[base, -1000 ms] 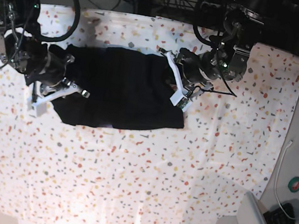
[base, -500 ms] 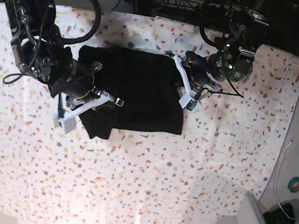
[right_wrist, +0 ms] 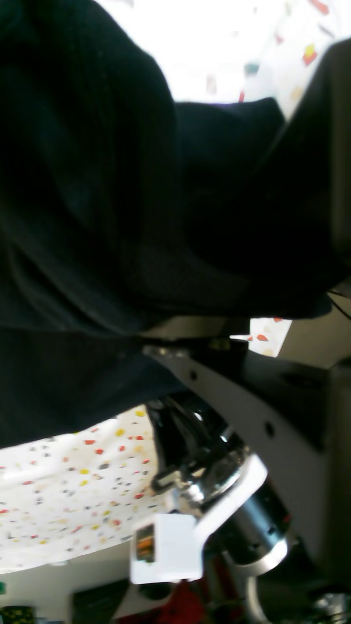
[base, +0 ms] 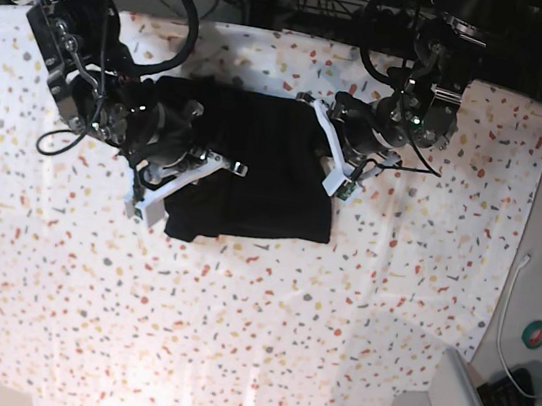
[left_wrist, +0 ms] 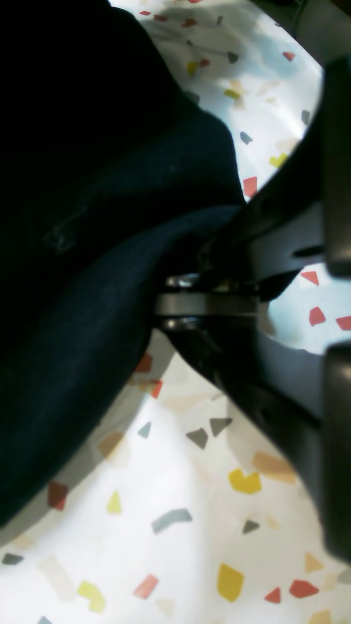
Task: Layout the t-shirt on the table in an organized manner, then fold the t-shirt properly
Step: 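Fold the end held by the right gripper over toward the left gripper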
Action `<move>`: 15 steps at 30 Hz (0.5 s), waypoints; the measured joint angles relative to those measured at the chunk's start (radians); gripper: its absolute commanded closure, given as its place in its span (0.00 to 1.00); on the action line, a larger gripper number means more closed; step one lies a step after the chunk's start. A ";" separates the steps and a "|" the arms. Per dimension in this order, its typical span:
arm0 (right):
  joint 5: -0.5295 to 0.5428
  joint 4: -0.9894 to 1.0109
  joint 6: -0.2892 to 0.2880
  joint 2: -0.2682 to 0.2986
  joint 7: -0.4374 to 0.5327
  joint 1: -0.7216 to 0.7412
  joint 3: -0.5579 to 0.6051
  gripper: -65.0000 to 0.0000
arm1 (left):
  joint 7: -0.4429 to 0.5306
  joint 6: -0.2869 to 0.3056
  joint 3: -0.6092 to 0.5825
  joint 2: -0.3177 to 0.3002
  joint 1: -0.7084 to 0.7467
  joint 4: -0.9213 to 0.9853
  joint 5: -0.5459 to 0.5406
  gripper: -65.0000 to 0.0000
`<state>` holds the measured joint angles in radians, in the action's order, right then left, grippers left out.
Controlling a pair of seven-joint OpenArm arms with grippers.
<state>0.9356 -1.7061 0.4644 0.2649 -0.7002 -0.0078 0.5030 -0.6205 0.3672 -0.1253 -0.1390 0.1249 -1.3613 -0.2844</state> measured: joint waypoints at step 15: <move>-0.178 0.040 0.000 -0.089 -0.004 0.029 0.033 1.00 | 0.002 0.000 0.006 -0.006 0.006 0.000 0.000 1.00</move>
<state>0.7578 -1.6657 0.4648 0.1761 -0.7040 0.0212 0.5362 -0.6189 0.3672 -0.1188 -0.1455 0.1307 -1.3613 -0.2844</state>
